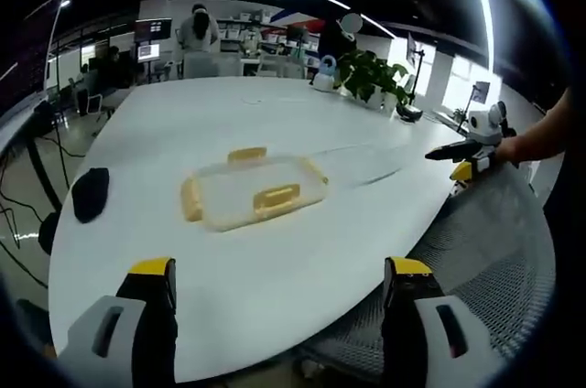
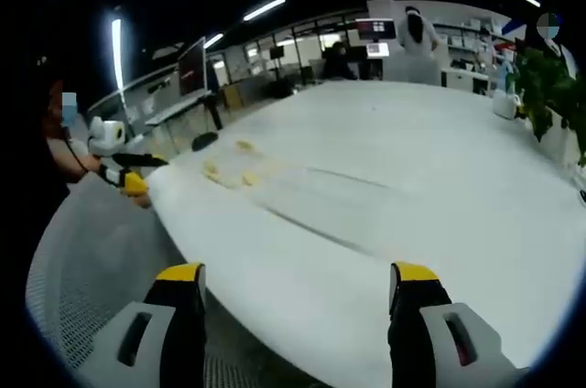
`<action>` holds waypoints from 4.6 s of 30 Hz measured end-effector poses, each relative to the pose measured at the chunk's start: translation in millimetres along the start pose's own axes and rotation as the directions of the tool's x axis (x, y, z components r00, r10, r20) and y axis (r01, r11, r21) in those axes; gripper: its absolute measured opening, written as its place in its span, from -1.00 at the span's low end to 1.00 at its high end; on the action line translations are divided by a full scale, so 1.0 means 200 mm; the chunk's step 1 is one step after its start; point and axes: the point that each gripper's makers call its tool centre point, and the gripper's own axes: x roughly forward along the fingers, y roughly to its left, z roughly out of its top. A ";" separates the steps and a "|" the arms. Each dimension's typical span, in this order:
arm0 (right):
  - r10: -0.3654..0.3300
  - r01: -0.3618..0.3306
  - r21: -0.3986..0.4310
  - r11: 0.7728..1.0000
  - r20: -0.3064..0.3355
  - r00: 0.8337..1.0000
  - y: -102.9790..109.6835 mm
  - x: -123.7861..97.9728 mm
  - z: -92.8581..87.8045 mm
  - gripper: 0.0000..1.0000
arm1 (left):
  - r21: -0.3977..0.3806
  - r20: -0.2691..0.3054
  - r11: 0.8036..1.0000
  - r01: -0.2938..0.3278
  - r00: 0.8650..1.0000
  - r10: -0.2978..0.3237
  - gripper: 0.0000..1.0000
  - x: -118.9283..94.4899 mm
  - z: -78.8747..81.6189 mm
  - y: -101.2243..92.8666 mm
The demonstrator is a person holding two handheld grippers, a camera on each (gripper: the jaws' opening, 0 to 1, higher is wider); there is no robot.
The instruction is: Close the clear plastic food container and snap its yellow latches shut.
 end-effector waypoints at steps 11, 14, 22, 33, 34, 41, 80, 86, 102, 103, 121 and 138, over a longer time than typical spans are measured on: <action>0.003 -0.003 0.024 1.000 0.008 1.000 0.01 0.00 0.00 0.86 | -0.019 -0.010 1.000 -0.002 1.000 0.002 0.99 0.00 -0.03 0.02; 0.004 -0.004 0.018 1.000 0.001 1.000 0.02 0.00 0.00 0.89 | -0.017 -0.020 1.000 -0.001 1.000 0.001 0.99 -0.01 -0.04 0.01; 0.010 -0.010 0.014 1.000 -0.009 1.000 0.02 0.01 -0.01 0.90 | -0.016 -0.026 1.000 0.004 1.000 -0.005 0.97 -0.01 -0.05 0.01; 0.008 -0.008 0.014 1.000 -0.002 1.000 0.01 0.01 -0.01 0.86 | -0.010 -0.048 1.000 0.009 0.999 -0.010 0.91 -0.02 -0.06 -0.01; 0.009 -0.009 0.013 1.000 -0.001 1.000 0.01 0.01 0.00 0.85 | -0.009 -0.050 1.000 0.010 0.999 -0.010 0.91 -0.01 -0.06 -0.01; 0.006 -0.006 0.026 1.000 0.017 1.000 0.00 0.00 0.01 0.85 | 0.002 -0.049 1.000 0.017 0.999 -0.017 0.90 0.01 -0.04 -0.03; 0.095 -0.085 -0.073 0.994 0.158 0.983 0.14 0.00 0.37 0.75 | 0.066 -0.063 0.995 0.080 0.995 -0.076 0.75 0.05 0.13 -0.03; 0.115 -0.101 -0.091 0.991 0.160 0.980 0.16 0.04 0.42 0.74 | 0.078 -0.067 0.993 0.090 0.994 -0.085 0.75 0.04 0.16 -0.01; 0.169 -0.147 -0.145 0.978 0.147 0.975 0.24 0.11 0.48 0.70 | 0.121 -0.124 0.979 0.165 0.981 -0.150 0.74 0.06 0.16 0.01; 0.172 -0.150 -0.149 0.977 0.145 0.974 0.25 0.12 0.49 0.69 | 0.127 -0.131 0.977 0.170 0.980 -0.153 0.74 0.06 0.16 0.01; 0.242 -0.214 -0.223 0.951 0.108 0.964 0.34 0.25 0.53 0.64 | 0.189 -0.229 0.954 0.235 0.955 -0.190 0.73 0.11 0.18 0.13; 0.275 -0.246 -0.242 0.939 0.095 0.957 0.36 0.36 0.59 0.55 | 0.217 -0.326 0.926 0.310 0.917 -0.230 0.72 0.15 0.13 0.15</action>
